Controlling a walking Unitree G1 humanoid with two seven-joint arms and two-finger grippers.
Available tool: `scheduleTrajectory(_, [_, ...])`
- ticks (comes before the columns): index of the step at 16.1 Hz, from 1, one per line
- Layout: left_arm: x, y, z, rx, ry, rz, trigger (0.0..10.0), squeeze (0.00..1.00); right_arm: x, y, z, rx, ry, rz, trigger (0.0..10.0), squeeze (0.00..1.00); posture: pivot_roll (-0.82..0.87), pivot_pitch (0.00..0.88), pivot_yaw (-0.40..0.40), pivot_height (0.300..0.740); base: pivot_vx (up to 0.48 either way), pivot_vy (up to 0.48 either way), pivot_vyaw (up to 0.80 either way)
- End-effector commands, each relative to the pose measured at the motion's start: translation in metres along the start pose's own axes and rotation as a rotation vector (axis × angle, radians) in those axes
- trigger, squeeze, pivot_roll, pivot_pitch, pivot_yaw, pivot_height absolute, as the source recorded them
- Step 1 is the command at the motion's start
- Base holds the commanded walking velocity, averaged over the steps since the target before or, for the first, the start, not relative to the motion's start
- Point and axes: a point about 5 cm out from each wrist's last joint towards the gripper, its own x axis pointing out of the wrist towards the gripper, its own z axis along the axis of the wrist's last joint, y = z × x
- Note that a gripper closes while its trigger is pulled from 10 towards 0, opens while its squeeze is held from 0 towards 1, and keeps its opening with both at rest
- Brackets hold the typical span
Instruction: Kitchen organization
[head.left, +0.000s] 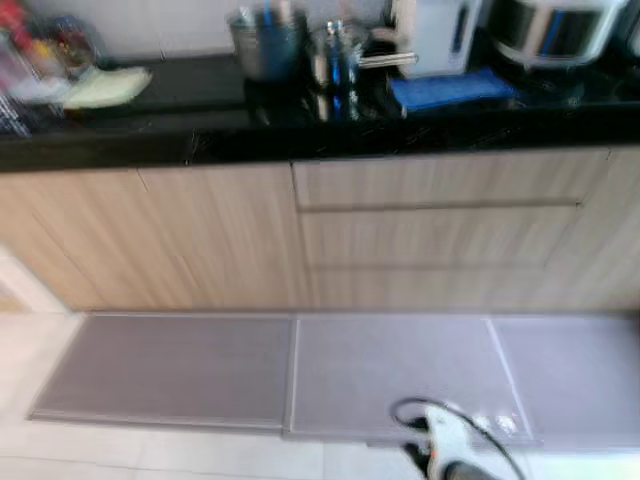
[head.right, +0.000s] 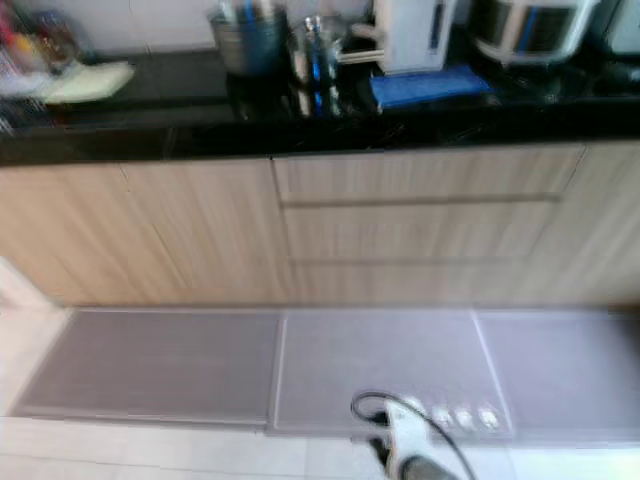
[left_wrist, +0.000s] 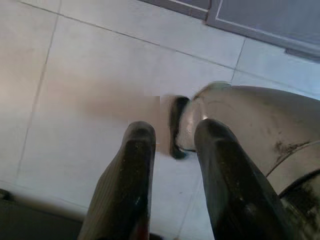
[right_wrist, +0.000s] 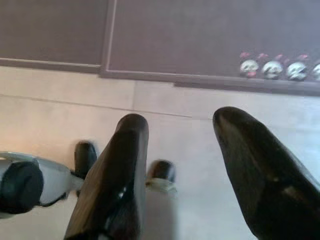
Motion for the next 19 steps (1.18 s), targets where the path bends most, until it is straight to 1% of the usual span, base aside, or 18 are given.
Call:
scheduleTrajectory(1, [-0.0017,0.0044,-0.0043,-0.012,0.015,0.013,10.0,0.00,0.0023,0.0090,0.0037,0.004,-0.005,0.021,10.0,0.00,-0.02,0.000,0.042,0.740,0.000,-0.262,0.00])
scheduleTrajectory(4, [-0.0018,0.0034,-0.0052,-0.014,0.017,0.012,10.0,0.00,0.0024,0.0093,0.0045,-0.018,-0.006,0.027,10.0,0.00,-0.02,0.000,0.039,0.740,0.000,-0.263,0.00])
scheduleTrajectory(5, [-0.0018,0.0031,-0.0054,-0.015,0.018,0.013,10.0,0.00,0.0024,0.0101,0.0052,-0.039,-0.009,0.039,10.0,0.00,-0.02,0.000,0.038,0.740,0.000,-0.262,0.58])
scheduleTrajectory(7, [-0.0017,0.0022,-0.0058,-0.018,0.017,0.012,10.0,0.00,0.0024,0.0103,0.0052,-0.036,-0.008,0.044,10.0,0.00,-0.02,0.000,0.034,0.740,0.000,-0.262,0.80])
scheduleTrajectory(8, [-0.0017,0.0016,-0.0062,-0.019,0.018,0.011,10.0,0.00,0.0025,0.0103,0.0051,-0.017,-0.009,0.040,10.0,0.00,-0.02,0.000,0.034,0.740,0.000,-0.262,0.00])
scheduleTrajectory(13, [-0.0017,0.0007,-0.0068,-0.022,0.018,0.010,10.0,0.00,0.0025,0.0098,0.0056,-0.006,-0.010,0.037,10.0,0.00,-0.02,0.000,0.032,0.740,0.000,-0.261,0.00])
scheduleTrajectory(19, [-0.0022,0.0034,-0.0068,-0.016,0.022,0.010,10.0,0.00,0.0030,0.0136,0.0043,-0.006,-0.005,0.045,10.0,0.00,-0.02,0.004,0.040,0.740,0.000,-0.263,0.00])
